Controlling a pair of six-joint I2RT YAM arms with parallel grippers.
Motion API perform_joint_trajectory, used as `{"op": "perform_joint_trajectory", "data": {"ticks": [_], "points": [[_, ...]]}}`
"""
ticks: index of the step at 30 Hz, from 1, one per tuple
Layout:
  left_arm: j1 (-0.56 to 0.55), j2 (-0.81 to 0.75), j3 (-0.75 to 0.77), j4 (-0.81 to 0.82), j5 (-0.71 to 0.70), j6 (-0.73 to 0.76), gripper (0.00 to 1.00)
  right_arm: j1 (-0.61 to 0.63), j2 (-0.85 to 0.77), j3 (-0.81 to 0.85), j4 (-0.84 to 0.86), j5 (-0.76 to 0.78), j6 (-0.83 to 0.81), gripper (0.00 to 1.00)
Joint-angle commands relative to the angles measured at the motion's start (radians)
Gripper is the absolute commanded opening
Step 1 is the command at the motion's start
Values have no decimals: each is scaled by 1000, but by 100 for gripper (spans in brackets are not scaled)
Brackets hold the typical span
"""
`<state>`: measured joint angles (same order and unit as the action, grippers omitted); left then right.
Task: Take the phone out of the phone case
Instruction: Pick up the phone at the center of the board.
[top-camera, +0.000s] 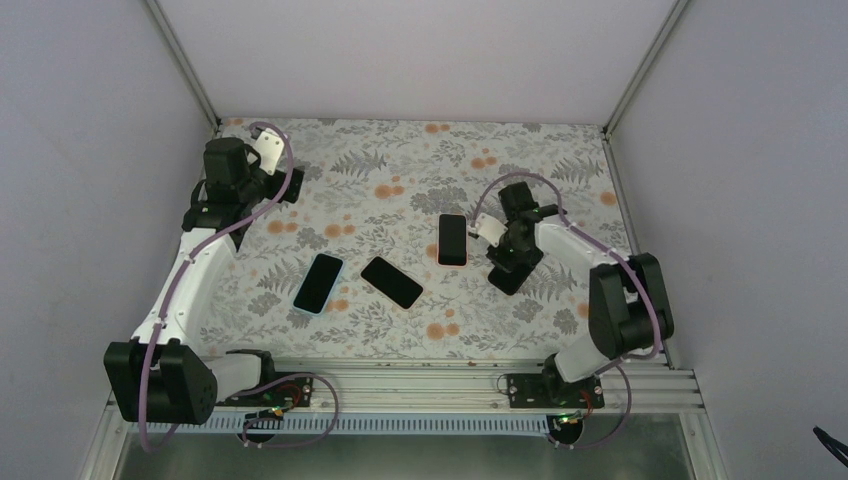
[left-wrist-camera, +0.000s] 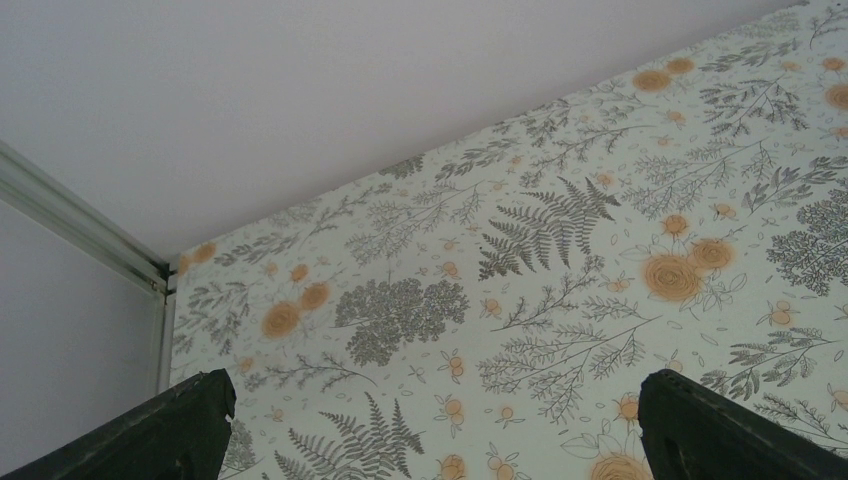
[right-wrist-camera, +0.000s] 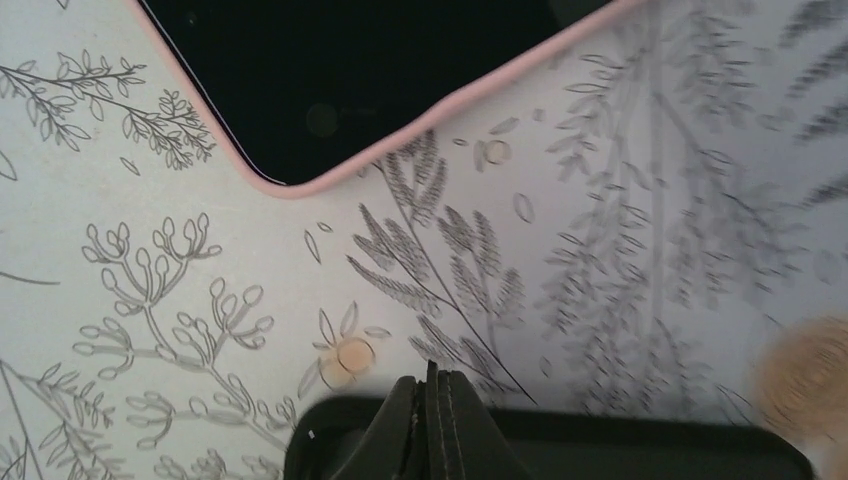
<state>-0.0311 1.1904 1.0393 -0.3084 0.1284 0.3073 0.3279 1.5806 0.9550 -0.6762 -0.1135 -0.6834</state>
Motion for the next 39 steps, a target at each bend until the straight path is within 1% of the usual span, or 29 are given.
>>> {"op": "perform_joint_trajectory", "data": {"ticks": [1,4,11,14,20,22,27,30,32,34,35,38,39], "points": [[-1,-1,-17,17,5,16,100,48,72,40,15,-2,18,4],[0,3,-16,14,0,16,100,76,149,62,23,16,29,4],[2,-4,-31,27,1,20,100,136,252,104,42,25,30,4],[2,2,-34,31,0,20,100,173,293,150,35,7,30,4],[2,10,-38,36,4,25,100,273,391,324,-60,-85,42,4],[2,11,-38,39,0,26,100,304,424,391,-63,-91,62,4],[3,12,-44,50,-16,29,100,324,500,551,-17,-97,131,4],[4,13,-50,56,-33,30,100,324,509,614,-39,-121,134,4],[4,10,-58,62,-38,33,100,318,491,631,-74,-166,120,5],[6,7,-64,63,-36,34,100,308,461,642,-132,-250,80,11],[7,4,-68,64,-33,36,100,301,442,640,-149,-271,68,18],[7,-11,-76,62,-8,47,100,277,378,614,-172,-263,14,54],[6,-20,-81,60,10,58,100,266,360,602,-173,-254,-15,60]]}}
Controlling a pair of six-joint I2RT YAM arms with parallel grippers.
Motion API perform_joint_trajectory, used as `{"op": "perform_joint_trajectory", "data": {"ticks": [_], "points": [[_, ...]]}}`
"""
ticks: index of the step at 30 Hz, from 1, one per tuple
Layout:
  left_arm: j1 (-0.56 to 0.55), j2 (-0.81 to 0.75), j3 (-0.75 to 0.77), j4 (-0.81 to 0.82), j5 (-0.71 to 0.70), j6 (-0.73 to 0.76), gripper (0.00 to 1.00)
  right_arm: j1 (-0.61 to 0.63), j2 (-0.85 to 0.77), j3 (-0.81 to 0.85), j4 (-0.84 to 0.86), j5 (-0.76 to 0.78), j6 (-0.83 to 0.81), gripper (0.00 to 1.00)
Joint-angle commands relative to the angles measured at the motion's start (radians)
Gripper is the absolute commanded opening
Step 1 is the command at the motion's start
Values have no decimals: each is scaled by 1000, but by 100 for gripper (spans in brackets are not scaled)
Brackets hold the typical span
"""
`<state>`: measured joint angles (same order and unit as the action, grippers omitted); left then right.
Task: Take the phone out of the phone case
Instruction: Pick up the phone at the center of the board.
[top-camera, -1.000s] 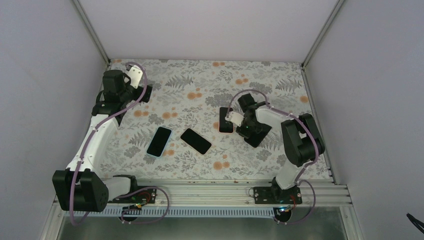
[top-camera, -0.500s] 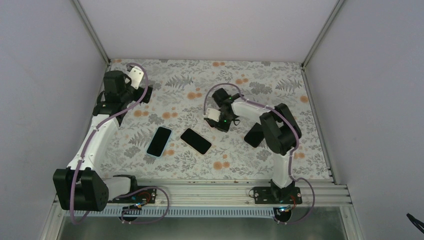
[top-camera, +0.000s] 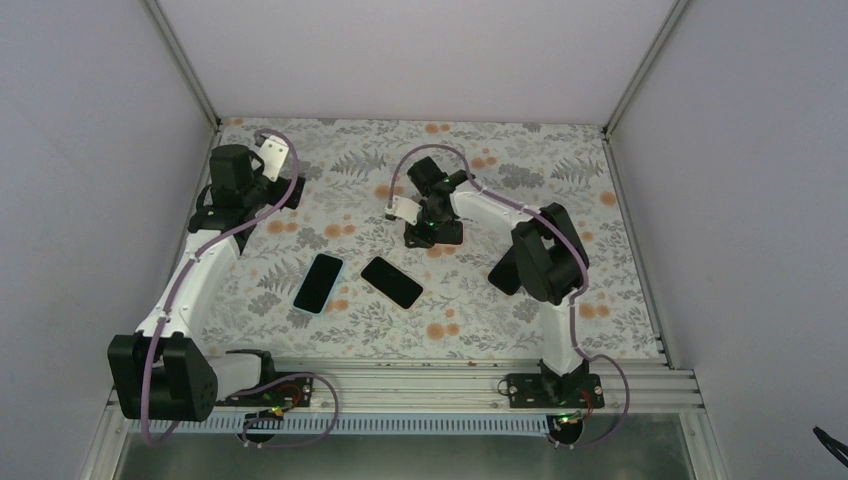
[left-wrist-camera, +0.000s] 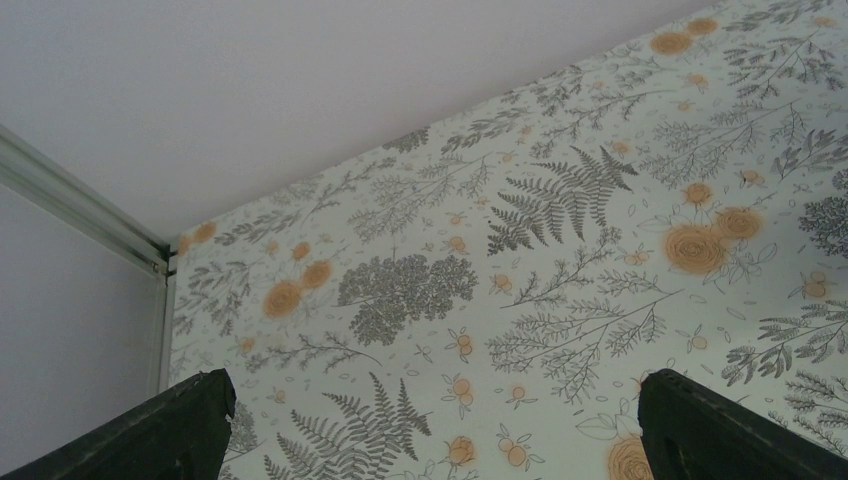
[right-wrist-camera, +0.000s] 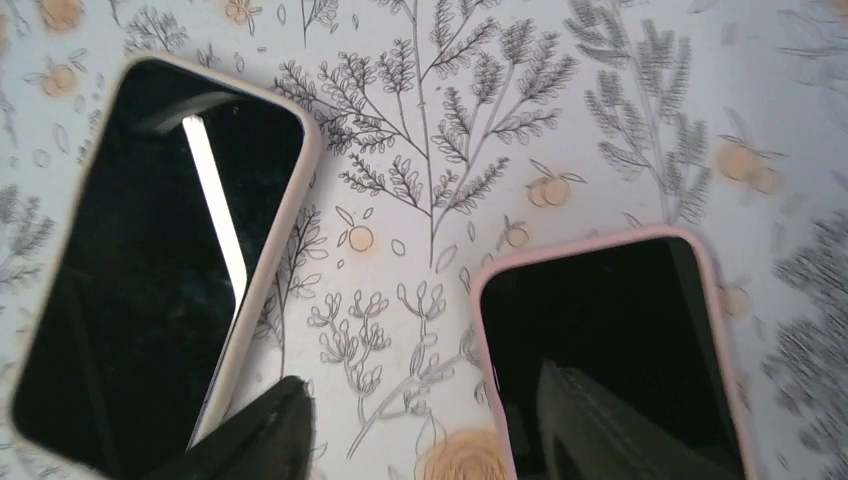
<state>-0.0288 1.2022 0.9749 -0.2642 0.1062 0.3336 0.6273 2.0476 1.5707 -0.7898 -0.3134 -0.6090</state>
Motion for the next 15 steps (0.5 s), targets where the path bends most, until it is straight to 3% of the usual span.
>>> {"op": "perform_joint_trajectory", "data": {"ticks": [1,3,10,15], "points": [[4,-42,-24,18,49,40,100,-47,-121,-27,-56,-38,-121,69],[4,-55,-32,22,71,51,100,-64,-137,-58,-22,33,-176,94],[4,-55,-38,19,63,57,100,-144,-163,-116,-35,59,-459,100],[6,-62,-46,24,61,59,100,-172,-80,-26,-132,66,-515,100]]}}
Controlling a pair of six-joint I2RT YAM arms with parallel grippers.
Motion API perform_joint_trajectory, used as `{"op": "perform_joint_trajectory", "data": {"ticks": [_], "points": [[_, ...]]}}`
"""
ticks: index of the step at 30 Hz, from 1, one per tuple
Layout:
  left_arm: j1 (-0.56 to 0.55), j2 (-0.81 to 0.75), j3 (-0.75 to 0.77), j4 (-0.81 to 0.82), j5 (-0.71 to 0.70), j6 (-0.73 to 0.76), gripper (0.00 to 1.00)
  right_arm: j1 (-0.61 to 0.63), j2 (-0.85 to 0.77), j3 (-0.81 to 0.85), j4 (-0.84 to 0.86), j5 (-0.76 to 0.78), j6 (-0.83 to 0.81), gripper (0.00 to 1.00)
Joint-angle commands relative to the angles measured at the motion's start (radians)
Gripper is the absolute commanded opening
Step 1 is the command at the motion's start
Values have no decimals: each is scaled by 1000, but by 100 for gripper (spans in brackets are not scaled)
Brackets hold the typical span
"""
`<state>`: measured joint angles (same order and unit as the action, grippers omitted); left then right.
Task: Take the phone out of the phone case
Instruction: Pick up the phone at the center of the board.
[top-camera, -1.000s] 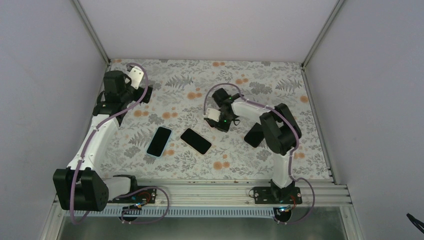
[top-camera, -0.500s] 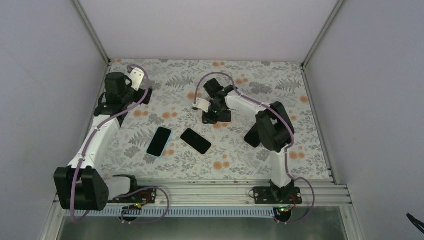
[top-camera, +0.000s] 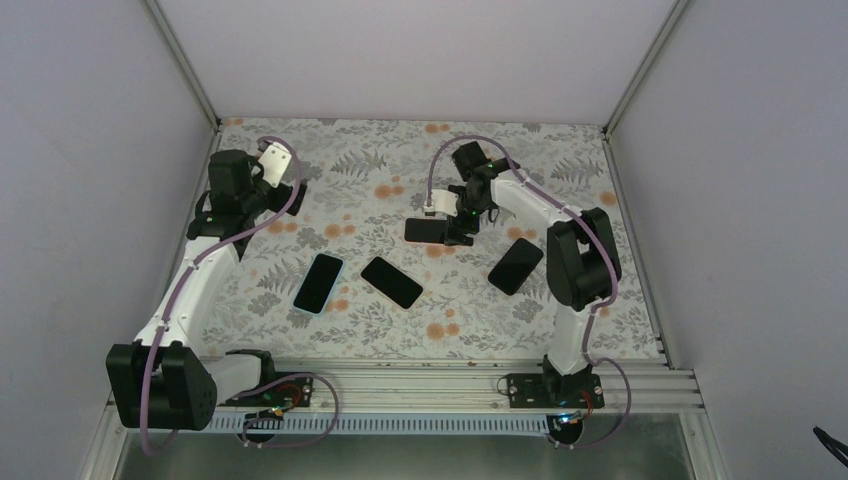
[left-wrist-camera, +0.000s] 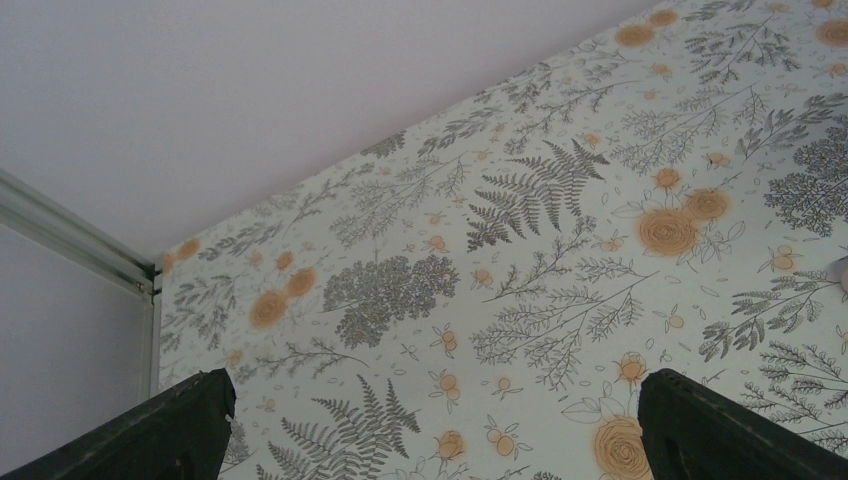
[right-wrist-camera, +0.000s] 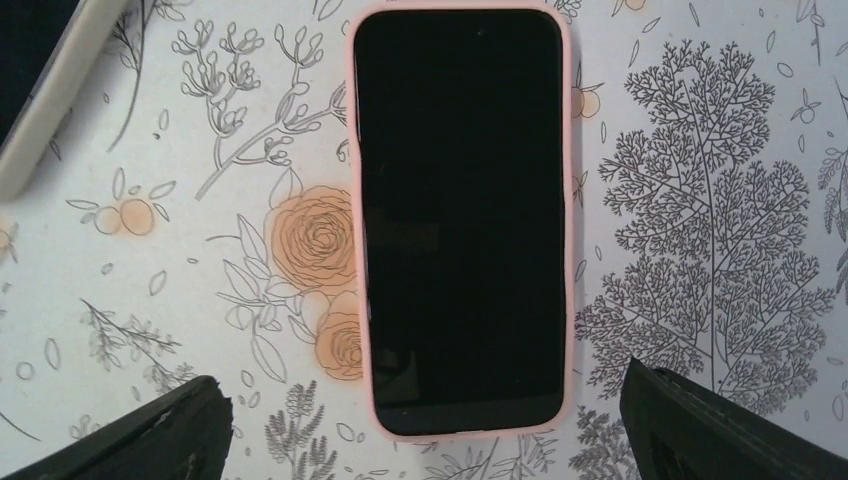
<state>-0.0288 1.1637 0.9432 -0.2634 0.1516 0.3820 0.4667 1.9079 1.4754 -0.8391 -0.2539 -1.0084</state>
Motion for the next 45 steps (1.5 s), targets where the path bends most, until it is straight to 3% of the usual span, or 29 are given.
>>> {"op": "perform_joint_trajectory", "data": {"ticks": [1,11,25,32,45], "points": [[6,-26,-16,24,16,12,100,-15,78,93,-102,-1,-117,100],[10,-61,-37,21,75,32,100,-43,263,304,-223,-53,-106,100],[22,-52,-34,7,124,32,100,-79,437,474,-390,-79,-85,100],[23,-46,-32,3,133,37,100,-82,406,402,-356,-102,-69,100],[24,-20,-26,4,131,41,100,-46,204,-12,91,71,5,100]]}}
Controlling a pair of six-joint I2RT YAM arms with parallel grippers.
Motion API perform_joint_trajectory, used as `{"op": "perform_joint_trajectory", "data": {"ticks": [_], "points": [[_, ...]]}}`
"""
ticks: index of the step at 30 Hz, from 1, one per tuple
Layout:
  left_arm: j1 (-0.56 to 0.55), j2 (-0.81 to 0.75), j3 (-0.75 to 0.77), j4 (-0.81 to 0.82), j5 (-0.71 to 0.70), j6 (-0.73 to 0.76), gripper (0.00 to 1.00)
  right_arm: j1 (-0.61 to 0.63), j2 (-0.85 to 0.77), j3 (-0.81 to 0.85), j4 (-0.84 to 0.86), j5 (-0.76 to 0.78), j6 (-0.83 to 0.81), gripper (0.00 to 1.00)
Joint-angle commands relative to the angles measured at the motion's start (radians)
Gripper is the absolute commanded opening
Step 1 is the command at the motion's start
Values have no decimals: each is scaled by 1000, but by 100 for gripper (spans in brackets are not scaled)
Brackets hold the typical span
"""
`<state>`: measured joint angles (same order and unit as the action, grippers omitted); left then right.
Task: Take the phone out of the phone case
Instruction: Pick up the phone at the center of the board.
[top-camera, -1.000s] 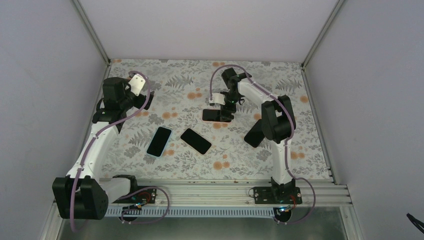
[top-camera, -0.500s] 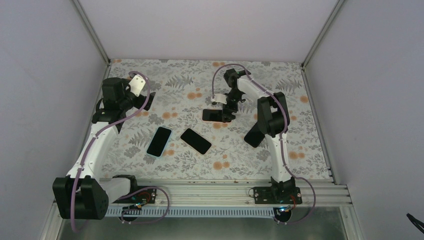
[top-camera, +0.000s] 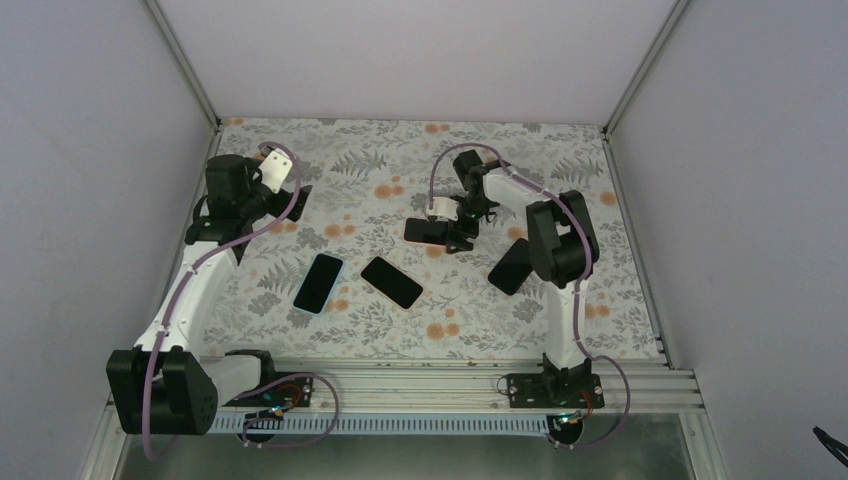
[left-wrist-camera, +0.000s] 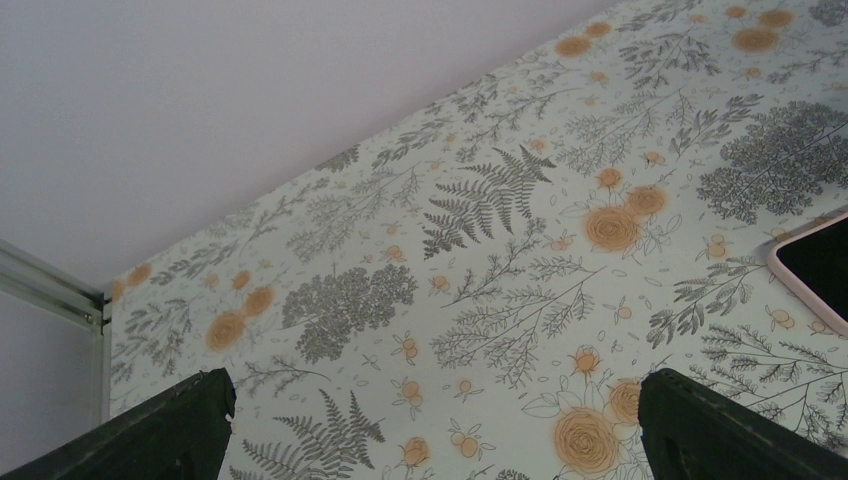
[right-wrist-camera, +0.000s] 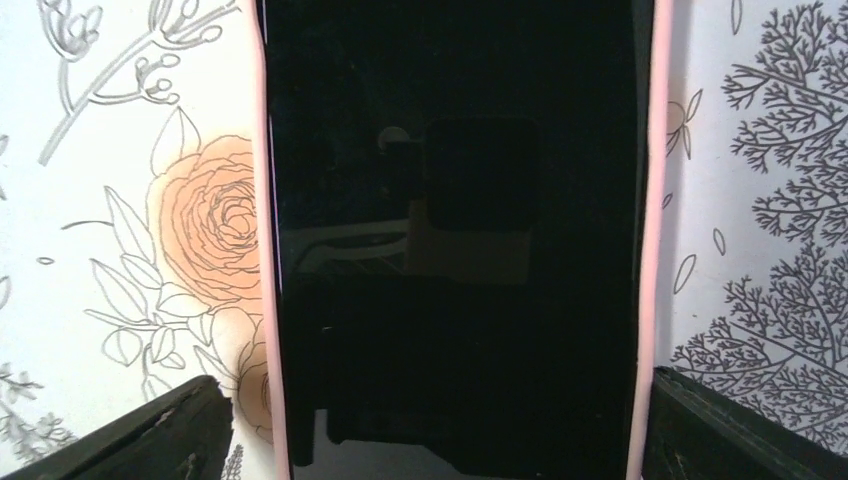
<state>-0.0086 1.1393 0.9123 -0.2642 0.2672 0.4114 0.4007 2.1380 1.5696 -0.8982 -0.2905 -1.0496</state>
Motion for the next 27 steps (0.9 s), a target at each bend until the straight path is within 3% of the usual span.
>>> {"op": "perform_joint_trajectory", "data": {"ticks": [1,9,15,21,24,27], "points": [[3,9,4,8,13,12,100,24,-35,-127,178,123,48,100],[2,59,7,2,39,35,100,36,-19,-144,190,148,53,94],[-5,113,55,-76,109,79,100,36,-30,-136,190,134,58,72],[-18,179,205,-273,330,102,100,46,-111,-161,231,91,86,56],[-40,245,297,-376,448,104,100,74,-189,-182,253,77,110,55],[-82,370,420,-465,477,80,100,110,-254,-188,263,81,138,56]]}}
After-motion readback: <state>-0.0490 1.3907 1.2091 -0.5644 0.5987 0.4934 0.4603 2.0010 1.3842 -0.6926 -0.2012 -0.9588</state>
